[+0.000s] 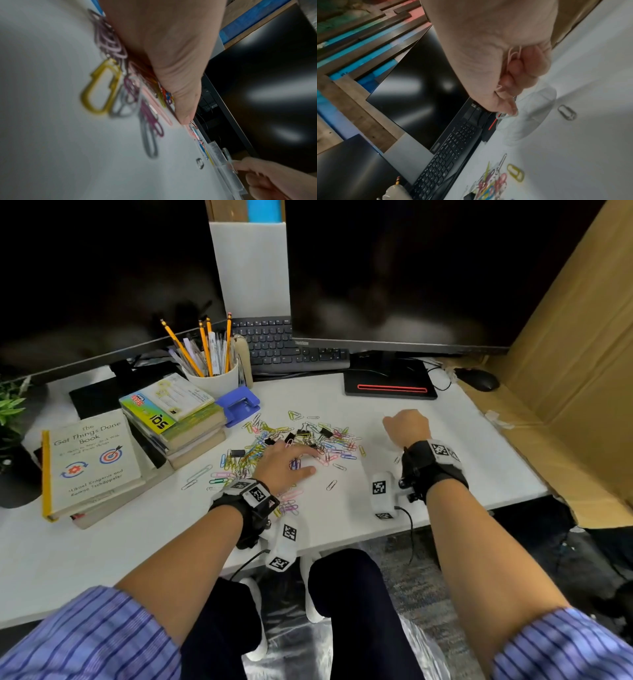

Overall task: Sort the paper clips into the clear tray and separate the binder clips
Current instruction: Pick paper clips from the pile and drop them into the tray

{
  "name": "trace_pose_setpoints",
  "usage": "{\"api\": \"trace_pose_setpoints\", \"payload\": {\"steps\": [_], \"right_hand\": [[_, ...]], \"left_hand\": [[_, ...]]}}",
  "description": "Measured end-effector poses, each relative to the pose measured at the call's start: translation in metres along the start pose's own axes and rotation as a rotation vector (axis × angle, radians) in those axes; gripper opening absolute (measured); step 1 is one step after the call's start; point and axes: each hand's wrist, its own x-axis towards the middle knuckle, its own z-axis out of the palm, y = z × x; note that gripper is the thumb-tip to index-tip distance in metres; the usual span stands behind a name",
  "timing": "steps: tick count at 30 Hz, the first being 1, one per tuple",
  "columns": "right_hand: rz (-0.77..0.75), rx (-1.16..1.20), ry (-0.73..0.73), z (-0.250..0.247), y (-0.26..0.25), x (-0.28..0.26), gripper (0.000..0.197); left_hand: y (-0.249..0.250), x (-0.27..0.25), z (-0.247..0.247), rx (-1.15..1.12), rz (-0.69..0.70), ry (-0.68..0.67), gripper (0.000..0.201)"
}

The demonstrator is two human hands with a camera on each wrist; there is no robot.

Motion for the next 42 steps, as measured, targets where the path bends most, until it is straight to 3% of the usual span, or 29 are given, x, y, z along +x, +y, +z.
{"api": "trace_pose_setpoints", "payload": {"steps": [3,6,11,20,24,31,34,37,42], "right_hand": [[0.022,-0.090,-0.028,-0.004,0.005,0.004,0.030],[-0.024,0.082,-0.014,-0.010,-0.005,0.004,0.029],[-0.075,0.109,-0.223,-0.005,-0.009,0.013,0.037],[-0.095,0.281,-0.139,0.000,0.005,0.019,0.026],[-0.091,0.405,-0.165,-0.004,-0.001,0.013,0.019],[-0.217,0.439,0.016,0.004,-0.018,-0.001,0.032],[-0.238,0.528,-0.168,0.012,-0.033,-0.024,0.028],[-0.264,0.325,-0.402,0.028,-0.040,-0.039,0.017],[-0.299,0.182,-0.415,0.052,-0.039,-0.045,0.020]], "left_hand": [[-0.001,0.000,0.000,0.034,0.026,-0.020,0.030],[-0.001,0.000,0.001,0.023,0.041,0.011,0.025],[-0.003,0.000,0.004,-0.033,0.042,0.052,0.017],[-0.007,0.003,0.007,-0.047,0.027,0.079,0.018],[-0.006,0.001,0.005,-0.085,0.040,0.085,0.021],[-0.005,0.000,0.005,-0.121,0.005,0.084,0.017],[-0.004,0.000,0.003,-0.099,-0.003,0.067,0.017],[-0.003,0.003,0.002,-0.145,-0.017,0.096,0.022],[-0.002,0.000,-0.002,-0.311,-0.049,0.175,0.011]]}}
